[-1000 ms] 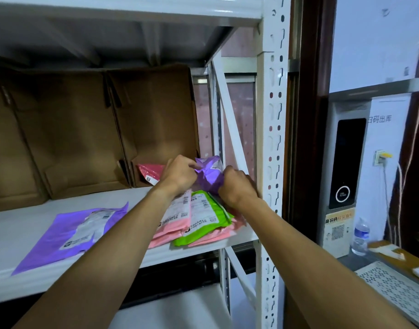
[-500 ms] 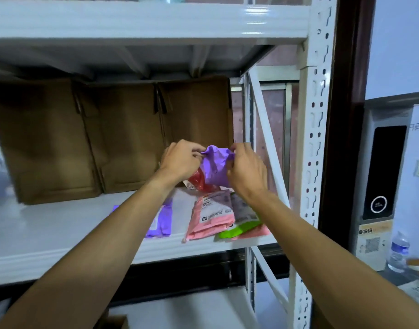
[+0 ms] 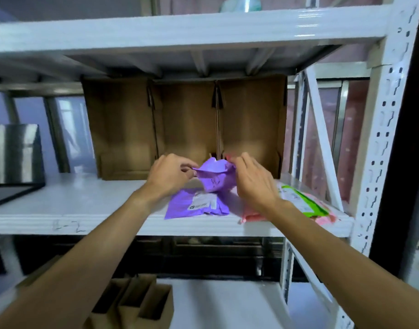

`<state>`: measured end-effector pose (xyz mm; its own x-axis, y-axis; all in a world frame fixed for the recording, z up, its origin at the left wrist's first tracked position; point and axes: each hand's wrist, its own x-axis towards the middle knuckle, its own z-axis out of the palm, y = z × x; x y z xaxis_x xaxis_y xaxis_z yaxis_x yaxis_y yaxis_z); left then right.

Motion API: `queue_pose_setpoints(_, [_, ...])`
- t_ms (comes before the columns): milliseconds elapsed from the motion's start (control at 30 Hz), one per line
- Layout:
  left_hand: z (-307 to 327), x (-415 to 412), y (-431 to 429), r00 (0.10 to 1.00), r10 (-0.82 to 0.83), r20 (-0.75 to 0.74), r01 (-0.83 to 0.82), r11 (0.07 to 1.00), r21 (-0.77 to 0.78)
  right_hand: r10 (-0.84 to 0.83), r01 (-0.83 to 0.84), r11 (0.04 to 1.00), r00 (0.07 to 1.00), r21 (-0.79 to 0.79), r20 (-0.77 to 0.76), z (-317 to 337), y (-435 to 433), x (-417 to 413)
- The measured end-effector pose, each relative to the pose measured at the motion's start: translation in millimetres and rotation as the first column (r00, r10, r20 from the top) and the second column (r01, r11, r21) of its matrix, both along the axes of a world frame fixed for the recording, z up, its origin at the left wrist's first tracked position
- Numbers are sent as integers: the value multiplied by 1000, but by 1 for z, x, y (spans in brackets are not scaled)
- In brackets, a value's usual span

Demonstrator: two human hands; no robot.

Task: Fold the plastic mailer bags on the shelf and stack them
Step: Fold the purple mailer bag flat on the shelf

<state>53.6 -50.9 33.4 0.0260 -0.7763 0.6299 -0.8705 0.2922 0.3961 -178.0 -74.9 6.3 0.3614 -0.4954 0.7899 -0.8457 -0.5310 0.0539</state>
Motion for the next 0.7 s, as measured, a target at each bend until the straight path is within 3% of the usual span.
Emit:
queue_pose_setpoints(200, [-27,27,28,992,92,82,-90,996,-25,32,-22,989,997,145,-68,-17,11,16])
queue_pose_setpoints(300, [-37,41,36,991,51,124,-51,999,-3,65,-37,981,988,193,-142,-22,22,15])
queue_pose_setpoints(533, [-42,47,42,979,-76,191,30,972,233,176,-137,974,960,182,-217,-35,34,20])
queue_pose_setpoints(700, [-31,24,33,998,-43,56,43,999,-2,232,-190,955,957,226,-175,-36,34,36])
